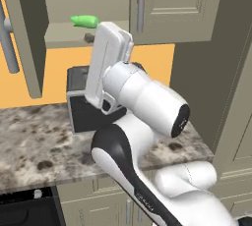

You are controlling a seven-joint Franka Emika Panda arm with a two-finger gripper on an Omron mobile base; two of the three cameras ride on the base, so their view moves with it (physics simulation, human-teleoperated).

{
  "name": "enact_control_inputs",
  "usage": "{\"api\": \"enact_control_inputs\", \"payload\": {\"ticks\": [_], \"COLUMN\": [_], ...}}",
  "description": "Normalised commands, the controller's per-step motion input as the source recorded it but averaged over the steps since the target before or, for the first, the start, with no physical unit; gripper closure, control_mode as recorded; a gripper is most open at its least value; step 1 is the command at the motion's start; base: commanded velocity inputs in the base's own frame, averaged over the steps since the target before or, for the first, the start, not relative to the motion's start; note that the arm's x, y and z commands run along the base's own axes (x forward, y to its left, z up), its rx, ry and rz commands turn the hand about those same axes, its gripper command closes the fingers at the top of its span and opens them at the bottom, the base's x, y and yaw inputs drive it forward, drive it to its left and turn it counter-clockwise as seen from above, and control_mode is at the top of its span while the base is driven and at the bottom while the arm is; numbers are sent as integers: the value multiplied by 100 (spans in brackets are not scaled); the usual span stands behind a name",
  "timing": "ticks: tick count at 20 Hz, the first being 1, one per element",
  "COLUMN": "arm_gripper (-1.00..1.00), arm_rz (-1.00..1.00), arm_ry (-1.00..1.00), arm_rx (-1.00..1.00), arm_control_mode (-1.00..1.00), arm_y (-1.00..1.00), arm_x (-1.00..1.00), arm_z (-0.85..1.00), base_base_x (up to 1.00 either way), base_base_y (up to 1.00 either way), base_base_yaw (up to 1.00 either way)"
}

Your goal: Pick the corn, corn from the counter and place them in the cabinet. Then close the cabinet.

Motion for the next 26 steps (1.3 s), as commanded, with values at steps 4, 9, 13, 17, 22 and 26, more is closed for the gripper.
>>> {"api": "enact_control_inputs", "payload": {"ticks": [4,9,13,17,22,26], "arm_gripper": [-100,-100,-100,-100,-100,-100], "arm_rz": [-2,-16,-18,-34,-44,-34], "arm_ry": [-1,3,9,25,20,24], "arm_rx": [0,0,0,0,0,-2], "arm_control_mode": [-100,-100,-100,-100,-100,-100], "arm_y": [13,42,74,89,99,100], "arm_x": [-100,-99,-100,-27,75,100], "arm_z": [21,1,-23,-34,-45,-74], "base_base_x": [0,0,0,0,0,0], "base_base_y": [0,0,0,0,0,0], "base_base_yaw": [0,0,0,0,0,0]}}
